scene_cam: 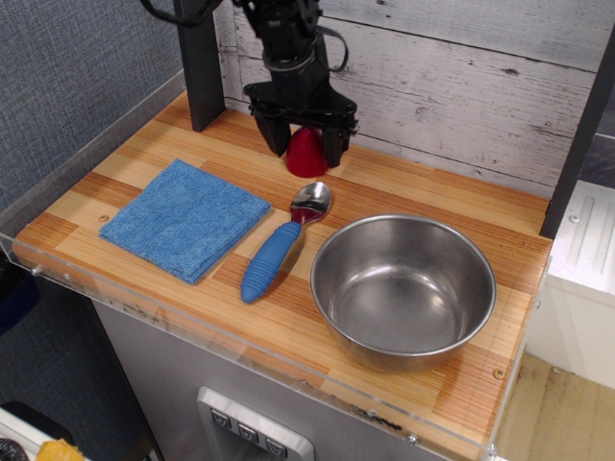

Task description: Move the red item to the upper right corner of counter.

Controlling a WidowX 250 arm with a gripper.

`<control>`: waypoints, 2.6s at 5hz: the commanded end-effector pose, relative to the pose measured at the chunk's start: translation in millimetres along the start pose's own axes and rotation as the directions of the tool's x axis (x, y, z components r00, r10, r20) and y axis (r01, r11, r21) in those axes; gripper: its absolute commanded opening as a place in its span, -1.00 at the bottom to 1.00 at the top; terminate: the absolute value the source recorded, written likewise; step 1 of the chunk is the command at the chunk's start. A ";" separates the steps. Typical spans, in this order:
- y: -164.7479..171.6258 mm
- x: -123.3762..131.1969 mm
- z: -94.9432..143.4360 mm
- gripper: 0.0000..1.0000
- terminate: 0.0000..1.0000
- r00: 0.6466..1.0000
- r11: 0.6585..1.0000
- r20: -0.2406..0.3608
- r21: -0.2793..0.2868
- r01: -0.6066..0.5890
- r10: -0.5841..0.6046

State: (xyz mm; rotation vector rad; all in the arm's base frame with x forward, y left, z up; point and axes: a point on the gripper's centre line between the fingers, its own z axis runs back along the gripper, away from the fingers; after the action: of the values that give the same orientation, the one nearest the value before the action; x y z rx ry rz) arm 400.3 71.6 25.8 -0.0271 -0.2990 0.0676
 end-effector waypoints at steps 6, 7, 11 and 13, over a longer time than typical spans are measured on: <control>-26.5 27.2 68.4 -1.00 -1.00 0.987 0.997 0.141 0.025 0.070 -0.073; -51.9 27.6 79.8 -1.00 -1.00 0.979 0.994 0.172 -0.002 0.112 -0.110; -134.7 0.8 70.8 -1.00 -1.00 0.931 0.936 0.143 -0.063 0.346 -0.335; -155.9 -15.9 50.8 -1.00 -1.00 0.909 0.904 0.093 -0.098 0.415 -0.407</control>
State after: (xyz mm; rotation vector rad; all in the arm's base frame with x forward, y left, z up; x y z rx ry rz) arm 381.8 -83.4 59.4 -0.0743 -0.3341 -0.3669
